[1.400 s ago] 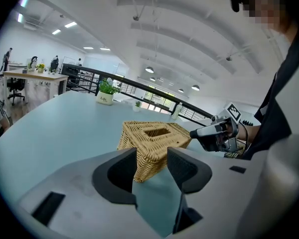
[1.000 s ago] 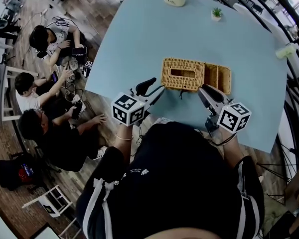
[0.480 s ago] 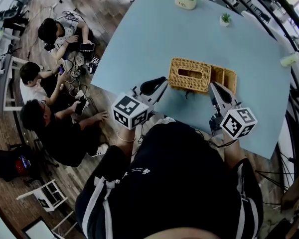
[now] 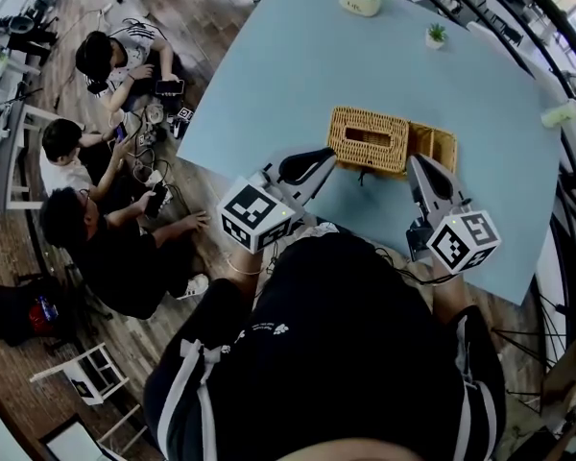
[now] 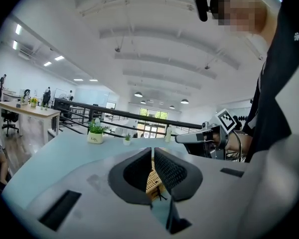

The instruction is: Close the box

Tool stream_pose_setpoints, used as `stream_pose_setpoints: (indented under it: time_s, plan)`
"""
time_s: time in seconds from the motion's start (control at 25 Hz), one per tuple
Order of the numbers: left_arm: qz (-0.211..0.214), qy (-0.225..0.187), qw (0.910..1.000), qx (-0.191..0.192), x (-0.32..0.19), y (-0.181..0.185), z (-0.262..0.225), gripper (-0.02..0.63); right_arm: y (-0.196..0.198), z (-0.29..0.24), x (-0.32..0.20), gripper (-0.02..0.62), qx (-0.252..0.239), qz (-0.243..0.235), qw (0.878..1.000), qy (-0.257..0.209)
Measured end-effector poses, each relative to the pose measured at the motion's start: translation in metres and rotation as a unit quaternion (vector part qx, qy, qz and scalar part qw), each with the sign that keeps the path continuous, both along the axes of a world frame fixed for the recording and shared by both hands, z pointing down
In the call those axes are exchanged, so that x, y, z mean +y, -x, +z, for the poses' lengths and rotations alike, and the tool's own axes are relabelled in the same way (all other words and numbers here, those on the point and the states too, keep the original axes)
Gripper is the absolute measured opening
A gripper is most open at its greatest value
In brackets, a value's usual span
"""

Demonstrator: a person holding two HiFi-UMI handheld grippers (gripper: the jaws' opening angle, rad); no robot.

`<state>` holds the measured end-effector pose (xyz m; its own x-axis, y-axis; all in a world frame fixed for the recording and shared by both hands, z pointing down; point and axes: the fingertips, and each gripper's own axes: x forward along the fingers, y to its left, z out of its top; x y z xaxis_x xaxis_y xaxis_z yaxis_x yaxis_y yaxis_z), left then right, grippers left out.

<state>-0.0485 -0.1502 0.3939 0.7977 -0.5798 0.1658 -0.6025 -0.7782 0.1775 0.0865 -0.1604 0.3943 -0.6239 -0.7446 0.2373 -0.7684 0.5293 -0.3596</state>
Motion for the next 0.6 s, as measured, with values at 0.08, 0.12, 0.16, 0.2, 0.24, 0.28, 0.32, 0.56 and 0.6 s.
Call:
stream_pose_setpoints:
  time_s: [0.08, 0.12, 0.16, 0.2, 0.24, 0.28, 0.32, 0.56, 0.6]
  plan:
    - [0.002, -0.003, 1.0, -0.006, 0.001, 0.001, 0.0, 0.027, 0.0, 0.0, 0.0, 0.0, 0.001, 0.003, 1.0, -0.002]
    - [0.001, -0.003, 1.0, -0.007, 0.001, 0.002, 0.0, 0.026, 0.0, -0.001, 0.0, 0.0, 0.001, 0.004, 1.0, -0.002]
    - [0.0, -0.003, 1.0, -0.008, 0.001, 0.002, 0.0, 0.027, 0.0, -0.001, 0.0, 0.0, 0.002, 0.004, 1.0, -0.002]
    - [0.0, -0.003, 1.0, -0.008, 0.001, 0.003, 0.0, 0.027, 0.0, -0.001, 0.001, 0.0, 0.003, 0.004, 1.0, -0.003]
    - [-0.001, -0.002, 0.9999, -0.01, 0.002, 0.004, 0.001, 0.026, 0.0, -0.002, 0.001, 0.0, 0.003, 0.004, 1.0, -0.004]
    - [-0.003, -0.002, 0.9999, -0.011, 0.002, 0.005, 0.001, 0.026, 0.001, -0.004, 0.002, 0.0, 0.004, 0.004, 1.0, -0.005]
    - [-0.004, -0.002, 0.9999, -0.012, 0.002, 0.005, 0.001, 0.026, 0.001, -0.005, 0.002, 0.0, 0.004, 0.004, 1.0, -0.007]
    - [-0.007, 0.003, 0.9999, -0.015, 0.003, 0.007, -0.001, 0.026, 0.003, -0.011, 0.003, 0.0, 0.006, 0.003, 1.0, -0.014]
    - [-0.008, 0.002, 0.9998, -0.017, 0.004, 0.007, -0.001, 0.027, 0.002, -0.012, 0.004, 0.0, 0.006, 0.003, 1.0, -0.014]
